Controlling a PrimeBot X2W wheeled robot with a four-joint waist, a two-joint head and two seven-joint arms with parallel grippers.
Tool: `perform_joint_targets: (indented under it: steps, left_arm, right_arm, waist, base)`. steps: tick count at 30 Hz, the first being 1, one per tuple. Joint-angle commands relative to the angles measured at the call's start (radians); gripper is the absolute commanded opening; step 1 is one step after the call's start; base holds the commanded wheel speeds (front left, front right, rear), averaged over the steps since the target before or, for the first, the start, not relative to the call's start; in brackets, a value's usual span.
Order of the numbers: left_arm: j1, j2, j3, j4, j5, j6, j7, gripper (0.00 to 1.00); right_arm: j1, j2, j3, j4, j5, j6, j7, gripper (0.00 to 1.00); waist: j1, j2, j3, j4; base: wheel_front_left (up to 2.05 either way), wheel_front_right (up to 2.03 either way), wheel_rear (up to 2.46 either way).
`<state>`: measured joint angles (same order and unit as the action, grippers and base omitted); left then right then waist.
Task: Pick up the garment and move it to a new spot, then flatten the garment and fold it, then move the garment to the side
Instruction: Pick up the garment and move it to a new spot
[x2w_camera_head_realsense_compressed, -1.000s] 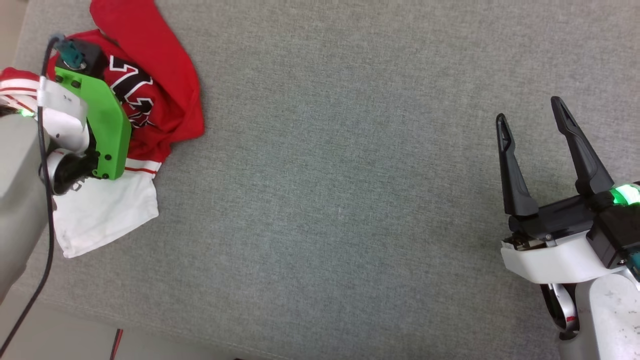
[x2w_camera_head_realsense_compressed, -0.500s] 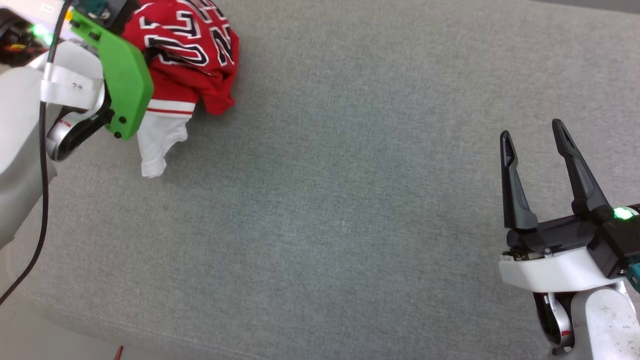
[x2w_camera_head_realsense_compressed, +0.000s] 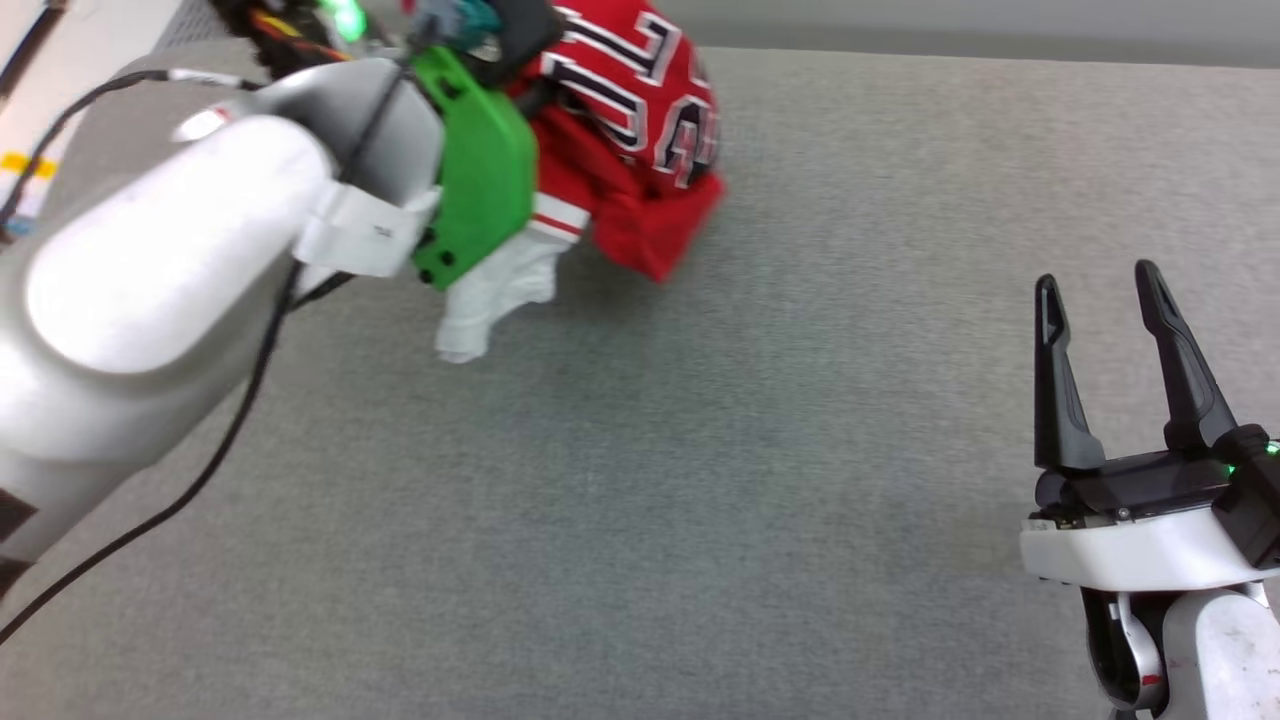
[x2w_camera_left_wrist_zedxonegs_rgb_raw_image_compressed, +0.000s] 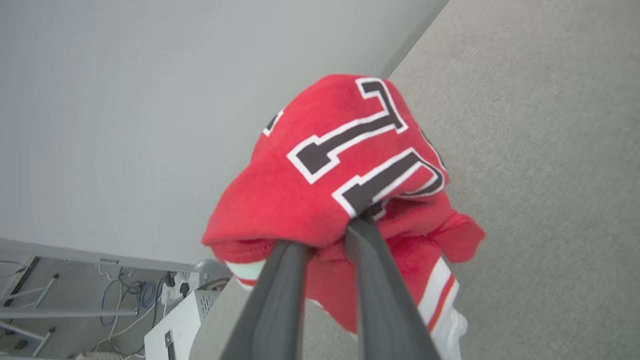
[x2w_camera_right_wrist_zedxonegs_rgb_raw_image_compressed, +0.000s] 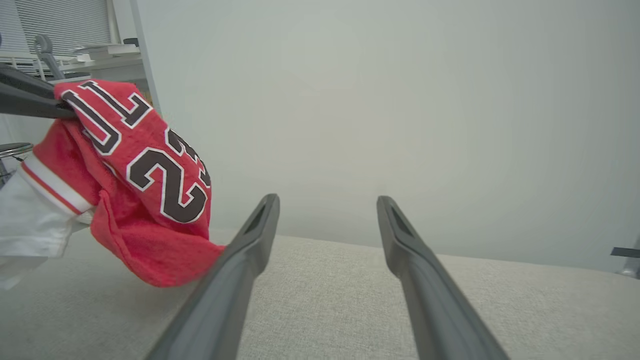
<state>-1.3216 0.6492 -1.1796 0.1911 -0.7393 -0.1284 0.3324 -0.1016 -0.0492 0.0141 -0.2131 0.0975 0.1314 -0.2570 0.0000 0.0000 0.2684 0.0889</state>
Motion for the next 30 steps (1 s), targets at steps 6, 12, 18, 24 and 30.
perform_joint_targets:
  steps: [6,12,18,24,30]
  left_arm:
    - [-0.077,-0.093,-0.057,-0.052,0.011,-0.002,-0.004,0.0]
    - [-0.087,-0.181,-0.089,-0.043,0.003,-0.002,-0.022,0.0]
    - [0.042,-0.23,-0.1,0.002,0.039,-0.002,0.031,0.0]
    - [0.213,-0.203,-0.1,0.069,0.097,-0.002,0.091,0.0]
    - [0.33,-0.167,-0.101,0.166,0.083,-0.002,0.093,0.0]
  right_arm:
    - [0.015,-0.001,-0.015,-0.005,0.027,-0.001,-0.005,1.0]
    - [0.012,-0.001,-0.022,-0.011,0.044,-0.001,-0.005,1.0]
    - [0.0,-0.001,-0.017,-0.018,0.052,-0.001,-0.005,1.0]
    - [-0.019,-0.001,-0.013,-0.019,0.049,-0.001,-0.005,1.0]
    - [-0.029,-0.001,-0.008,-0.01,0.039,-0.001,-0.005,1.0]
  waist:
    - [0.0,0.0,-0.02,-0.154]
    - [0.0,0.0,0.001,-0.206]
    - [0.0,0.0,0.037,-0.224]
    - [0.0,0.0,0.07,-0.218]
    - [0.0,0.0,0.082,-0.2]
  base:
    - [0.0,0.0,0.0]
    - [0.0,0.0,0.0]
    - [0.0,0.0,0.0]
    - [0.0,0.0,0.0]
    - [0.0,0.0,0.0]
